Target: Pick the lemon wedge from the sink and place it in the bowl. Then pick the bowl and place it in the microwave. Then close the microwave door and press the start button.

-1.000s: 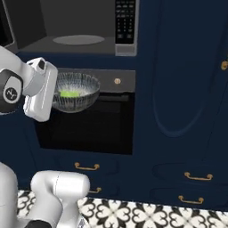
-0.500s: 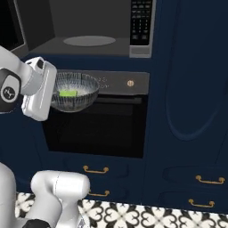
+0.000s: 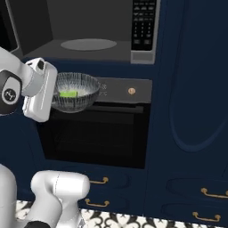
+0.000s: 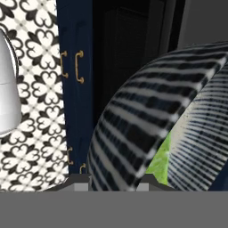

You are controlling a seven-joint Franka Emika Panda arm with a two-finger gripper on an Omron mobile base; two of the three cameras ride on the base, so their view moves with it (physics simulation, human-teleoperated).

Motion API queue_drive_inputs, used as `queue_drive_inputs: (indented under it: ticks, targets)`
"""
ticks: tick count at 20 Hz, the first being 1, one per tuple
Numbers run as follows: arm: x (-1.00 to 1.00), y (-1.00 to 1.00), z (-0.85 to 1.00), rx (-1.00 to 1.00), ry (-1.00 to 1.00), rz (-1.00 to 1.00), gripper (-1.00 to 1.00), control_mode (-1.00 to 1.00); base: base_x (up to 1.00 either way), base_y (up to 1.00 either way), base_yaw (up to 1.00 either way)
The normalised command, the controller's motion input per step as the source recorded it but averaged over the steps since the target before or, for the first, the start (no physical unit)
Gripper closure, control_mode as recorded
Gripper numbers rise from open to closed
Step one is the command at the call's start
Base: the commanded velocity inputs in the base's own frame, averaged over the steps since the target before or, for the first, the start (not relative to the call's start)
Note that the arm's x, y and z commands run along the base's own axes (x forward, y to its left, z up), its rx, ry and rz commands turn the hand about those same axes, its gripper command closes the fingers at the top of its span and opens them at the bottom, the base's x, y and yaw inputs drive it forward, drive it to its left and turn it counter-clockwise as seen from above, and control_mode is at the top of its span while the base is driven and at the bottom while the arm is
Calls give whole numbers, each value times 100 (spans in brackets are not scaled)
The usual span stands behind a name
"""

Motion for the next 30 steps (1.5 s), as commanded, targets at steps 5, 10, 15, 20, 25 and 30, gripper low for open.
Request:
queue_drive_inputs:
  ticks: [5, 10, 15, 20, 25, 30]
  targets:
    - [0, 0, 0, 0, 0, 0, 100, 100, 18, 0, 3]
    - [0, 0, 19, 0, -13, 0, 100, -100, 0, 0, 0]
    - [41, 0, 90, -8, -37, 3, 100, -100, 0, 0, 0]
    - [100, 0, 82, -7, -27, 7, 100, -100, 0, 0, 0]
    - [100, 2, 13, 0, -3, 7, 100, -100, 0, 0, 0]
    - [100, 3, 1, 0, 2, 7, 100, -100, 0, 0, 0]
